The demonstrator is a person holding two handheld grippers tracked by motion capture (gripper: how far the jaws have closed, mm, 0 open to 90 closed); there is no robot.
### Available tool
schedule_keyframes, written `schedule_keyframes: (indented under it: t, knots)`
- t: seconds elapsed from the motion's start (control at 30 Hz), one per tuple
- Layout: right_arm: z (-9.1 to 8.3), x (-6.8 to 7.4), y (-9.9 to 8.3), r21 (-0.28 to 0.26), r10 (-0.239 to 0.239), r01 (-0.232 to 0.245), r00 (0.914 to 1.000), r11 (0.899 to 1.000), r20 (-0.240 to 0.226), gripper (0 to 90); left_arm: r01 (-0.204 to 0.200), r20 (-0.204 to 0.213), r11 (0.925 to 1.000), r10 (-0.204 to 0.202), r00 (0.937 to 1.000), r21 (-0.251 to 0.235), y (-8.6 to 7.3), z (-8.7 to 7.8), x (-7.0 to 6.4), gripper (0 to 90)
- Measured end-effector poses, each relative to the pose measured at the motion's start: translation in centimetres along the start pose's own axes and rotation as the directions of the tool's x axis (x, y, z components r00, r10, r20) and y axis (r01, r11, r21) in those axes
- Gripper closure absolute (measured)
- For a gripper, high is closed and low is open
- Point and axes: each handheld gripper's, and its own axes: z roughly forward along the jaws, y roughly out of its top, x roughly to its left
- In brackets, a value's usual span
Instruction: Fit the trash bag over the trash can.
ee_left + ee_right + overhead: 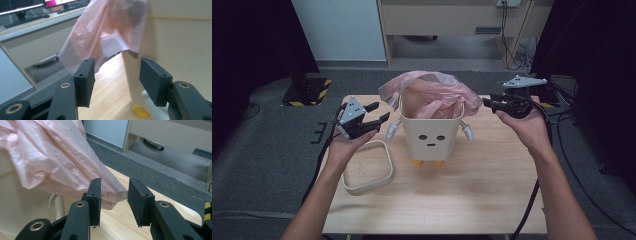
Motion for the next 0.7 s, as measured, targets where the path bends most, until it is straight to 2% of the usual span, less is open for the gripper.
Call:
schedule_keyframes:
  t: [0.1, 0.13, 0.17, 0.27, 0.33, 0.57, 0.7]
  knots:
    - [-0.1, 0.1, 0.1, -0.009, -0.002, 0.002, 1.0000, 1.000, -0.004, 63.0, -0.013, 0.011, 0.9999, 0.013, 0.9998, -0.002, 0.3, 0.3, -0.5, 44.6]
    - [-0.2, 0.2, 0.1, -0.014, 0.004, -0.004, 1.0000, 1.000, -0.009, 62.3, -0.027, 0.016, 0.9996, 0.027, 0.9995, -0.008, 0.4, 0.4, -0.5, 44.8]
    - [-0.2, 0.2, 0.1, -0.014, 0.004, -0.004, 1.0000, 1.000, -0.009, 62.3, -0.056, 0.026, 0.9978, 0.057, 0.9980, -0.036, 0.6, 0.7, -0.3, 44.8]
    - [-0.3, 0.3, 0.2, -0.022, -0.005, 0.005, 0.9999, 1.000, -0.010, 62.0, -0.071, 0.034, 0.9968, 0.072, 0.9968, -0.038, 0.9, 1.0, -0.6, 45.8]
    - [-0.4, 0.3, 0.2, -0.024, -0.005, 0.004, 0.9999, 1.000, -0.011, 61.7, -0.075, 0.044, 0.9964, 0.077, 0.9961, -0.041, 1.0, 1.4, -0.8, 47.4]
    - [-1.0, 0.3, 0.2, -0.056, 0.002, -0.004, 0.9995, 0.998, -0.031, 58.0, -0.098, 0.029, 0.9950, 0.099, 0.9947, -0.020, 1.5, 2.4, -0.9, 48.7]
    - [-1.6, 0.4, -0.1, -0.080, 0.002, -0.005, 0.9989, 0.997, -0.047, 55.3, -0.098, 0.022, 0.9943, 0.099, 0.9948, -0.041, 1.6, 2.6, -0.8, 51.0]
